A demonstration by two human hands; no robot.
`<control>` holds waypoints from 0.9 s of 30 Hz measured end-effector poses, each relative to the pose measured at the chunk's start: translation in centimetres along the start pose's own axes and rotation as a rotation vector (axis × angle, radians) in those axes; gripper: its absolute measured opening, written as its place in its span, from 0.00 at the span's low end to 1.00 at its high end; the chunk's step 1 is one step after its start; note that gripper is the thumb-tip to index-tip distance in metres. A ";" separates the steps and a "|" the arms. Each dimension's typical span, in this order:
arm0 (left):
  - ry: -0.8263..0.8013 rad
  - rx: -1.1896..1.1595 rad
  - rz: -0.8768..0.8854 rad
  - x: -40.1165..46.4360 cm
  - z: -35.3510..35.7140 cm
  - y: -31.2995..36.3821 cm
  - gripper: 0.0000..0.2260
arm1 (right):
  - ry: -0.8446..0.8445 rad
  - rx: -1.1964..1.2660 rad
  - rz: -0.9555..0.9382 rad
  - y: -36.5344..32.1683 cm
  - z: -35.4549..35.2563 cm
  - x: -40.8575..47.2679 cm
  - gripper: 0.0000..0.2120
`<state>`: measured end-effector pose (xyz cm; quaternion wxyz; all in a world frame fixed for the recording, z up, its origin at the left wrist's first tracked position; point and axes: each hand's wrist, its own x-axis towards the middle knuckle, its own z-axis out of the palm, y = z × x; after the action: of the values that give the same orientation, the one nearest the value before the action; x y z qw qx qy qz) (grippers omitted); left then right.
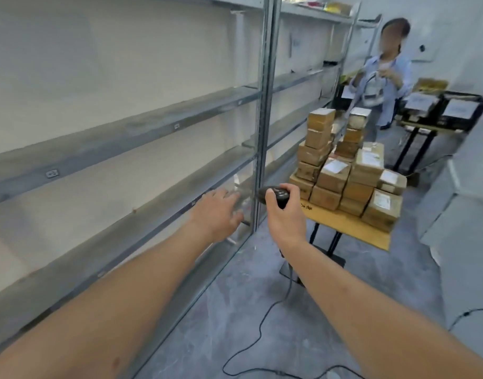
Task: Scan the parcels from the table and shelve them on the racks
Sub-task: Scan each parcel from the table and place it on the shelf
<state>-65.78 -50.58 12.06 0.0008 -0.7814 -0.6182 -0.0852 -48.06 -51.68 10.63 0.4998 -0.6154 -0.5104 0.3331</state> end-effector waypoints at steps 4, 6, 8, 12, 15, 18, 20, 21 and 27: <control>-0.016 -0.010 0.074 5.2 1.6 4.9 0.31 | 0.126 -0.032 0.058 2.6 -5.2 3.0 0.13; -0.017 -0.038 0.122 7.8 2.8 7.3 0.35 | 0.181 -0.042 0.077 3.9 -7.7 4.5 0.14; -0.042 -0.036 0.162 10.0 3.6 10.0 0.29 | 0.231 -0.045 0.100 5.1 -9.9 6.1 0.15; -0.042 -0.034 0.286 14.7 5.6 15.0 0.25 | 0.336 -0.073 0.152 7.7 -13.4 9.7 0.16; -0.074 -0.053 0.359 18.9 7.7 18.4 0.24 | 0.394 -0.076 0.196 10.0 -15.7 12.9 0.14; -0.111 -0.071 0.419 23.1 9.7 21.3 0.25 | 0.452 -0.091 0.240 12.1 -17.6 16.1 0.14; -0.141 -0.079 0.448 25.6 10.9 23.1 0.25 | 0.483 -0.110 0.268 13.7 -18.8 18.2 0.14; -0.160 -0.082 0.462 26.8 11.5 23.9 0.25 | 0.499 -0.121 0.278 14.4 -19.3 19.2 0.14; -0.239 -0.077 0.552 32.8 15.3 29.0 0.25 | 0.584 -0.123 0.345 18.2 -23.1 24.2 0.13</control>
<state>-28.49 -24.10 4.35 -0.0787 -0.9239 -0.3744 -0.0125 -15.21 -34.39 2.12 0.5230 -0.7910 -0.2533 0.1913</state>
